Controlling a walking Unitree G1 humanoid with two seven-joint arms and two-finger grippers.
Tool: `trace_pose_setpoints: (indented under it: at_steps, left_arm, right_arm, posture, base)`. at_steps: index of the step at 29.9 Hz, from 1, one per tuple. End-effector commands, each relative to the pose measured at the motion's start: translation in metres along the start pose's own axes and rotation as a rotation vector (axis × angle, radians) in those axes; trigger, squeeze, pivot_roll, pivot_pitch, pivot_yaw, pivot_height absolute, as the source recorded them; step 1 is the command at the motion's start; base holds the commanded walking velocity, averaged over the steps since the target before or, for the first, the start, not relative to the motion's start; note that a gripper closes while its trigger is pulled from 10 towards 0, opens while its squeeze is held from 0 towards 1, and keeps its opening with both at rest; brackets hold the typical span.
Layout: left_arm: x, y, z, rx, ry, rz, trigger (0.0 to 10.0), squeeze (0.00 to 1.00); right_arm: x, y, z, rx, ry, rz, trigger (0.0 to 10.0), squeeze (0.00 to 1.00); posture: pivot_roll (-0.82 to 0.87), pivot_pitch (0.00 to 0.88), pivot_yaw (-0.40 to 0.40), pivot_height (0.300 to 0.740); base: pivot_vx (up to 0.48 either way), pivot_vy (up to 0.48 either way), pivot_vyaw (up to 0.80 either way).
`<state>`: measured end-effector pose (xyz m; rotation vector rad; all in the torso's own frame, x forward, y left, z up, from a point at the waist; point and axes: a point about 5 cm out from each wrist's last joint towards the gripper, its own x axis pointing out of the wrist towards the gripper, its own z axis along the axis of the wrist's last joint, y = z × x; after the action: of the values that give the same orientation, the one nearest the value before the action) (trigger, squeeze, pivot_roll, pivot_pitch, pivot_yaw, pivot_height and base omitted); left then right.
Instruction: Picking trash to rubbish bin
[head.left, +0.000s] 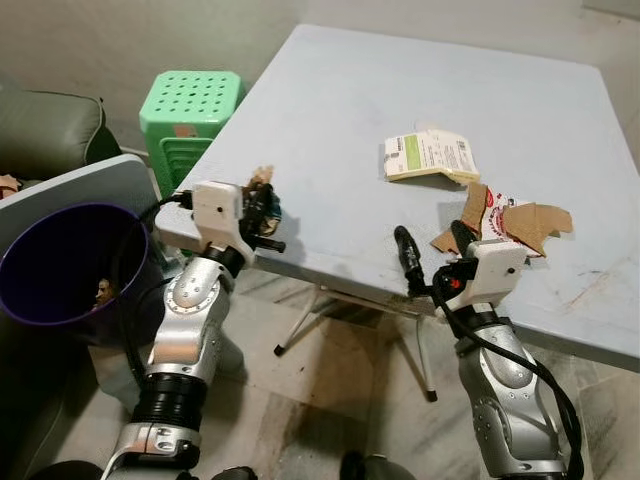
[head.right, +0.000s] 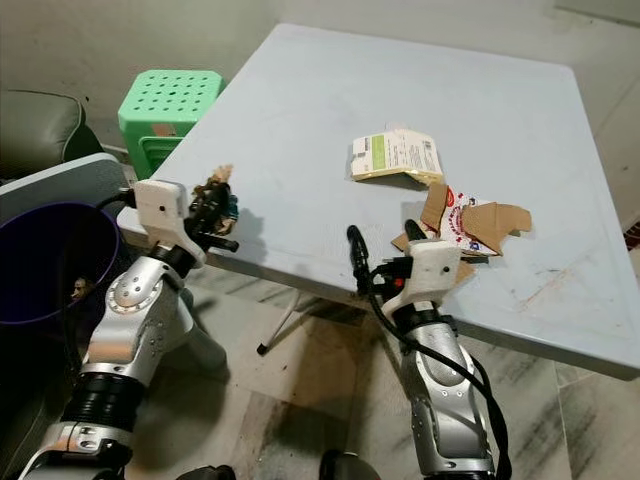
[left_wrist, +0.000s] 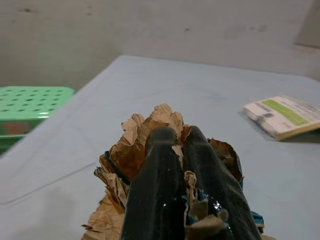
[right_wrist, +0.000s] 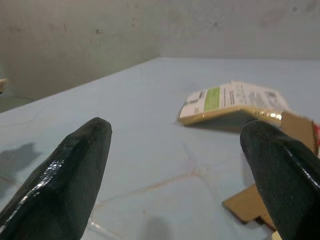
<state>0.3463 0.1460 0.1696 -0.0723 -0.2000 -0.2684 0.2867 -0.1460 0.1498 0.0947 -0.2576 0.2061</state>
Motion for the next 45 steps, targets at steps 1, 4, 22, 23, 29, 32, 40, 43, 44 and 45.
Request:
trace_pose_setpoints:
  at_steps: [1,4,22,23,29,32,40,43,44,45]
  left_arm:
    - [-0.002,0.009,0.003,-0.012,0.002,0.029,10.0,0.0]
    - [-0.002,0.012,0.007,-0.004,-0.002,0.032,10.0,0.0]
    - [-0.001,0.011,0.005,-0.007,0.022,0.036,10.0,0.0]
    - [-0.001,0.012,0.005,-0.007,0.023,0.037,10.0,0.0]
    - [0.0,0.013,0.005,-0.008,0.027,0.038,10.0,0.0]
    - [0.0,0.012,0.006,-0.001,0.024,0.036,10.0,0.0]
    - [0.0,0.013,0.006,0.002,0.025,0.049,10.0,0.0]
    - [0.0,0.014,0.004,0.01,0.044,0.063,10.0,0.0]
    - [0.0,0.014,0.003,0.015,0.049,0.064,10.0,0.0]
    - [0.0,0.014,0.003,0.016,0.05,0.067,10.0,0.0]
  right_arm:
    - [-0.001,-0.005,-0.003,-0.013,0.009,-0.02,10.0,0.0]
    - [0.0,-0.005,-0.005,-0.019,0.01,-0.019,10.0,0.0]
    - [-0.001,-0.008,-0.012,-0.05,0.039,-0.016,10.0,0.0]
    - [0.0,-0.008,-0.013,-0.051,0.04,-0.015,10.0,0.0]
    - [0.0,-0.007,-0.013,-0.054,0.041,-0.011,10.0,0.0]
    - [0.0,-0.006,-0.014,-0.061,0.045,0.0,10.0,0.0]
    - [0.0,-0.005,-0.014,-0.064,0.053,0.008,10.0,0.0]
    - [0.0,-0.005,-0.015,-0.065,0.055,0.011,10.0,0.0]
    - [0.0,-0.004,-0.015,-0.065,0.056,0.012,10.0,0.0]
    - [0.0,-0.004,-0.015,-0.065,0.056,0.013,10.0,0.0]
  posture:
    - [-0.03,0.094,-0.037,0.74]
    - [-0.03,0.089,-0.037,0.74]
    - [-0.02,0.069,-0.046,0.74]
    - [-0.03,0.068,-0.045,0.74]
    - [-0.03,0.064,-0.047,0.74]
    - [-0.03,0.062,-0.048,0.74]
    - [-0.02,0.062,-0.048,0.74]
    - [-0.02,0.063,-0.048,0.74]
    - [-0.02,0.063,-0.048,0.74]
    - [-0.02,0.063,-0.048,0.74]
  base:
    - [0.0,0.0,0.0]
    - [0.0,0.0,0.0]
    - [0.0,0.262,0.0]
    - [0.0,0.461,0.0]
    - [0.0,0.461,0.0]
    - [0.0,0.456,0.0]
    - [0.0,0.375,0.64]
    - [0.0,0.0,0.8]
    - [0.0,0.0,0.8]
    - [0.0,0.0,0.8]
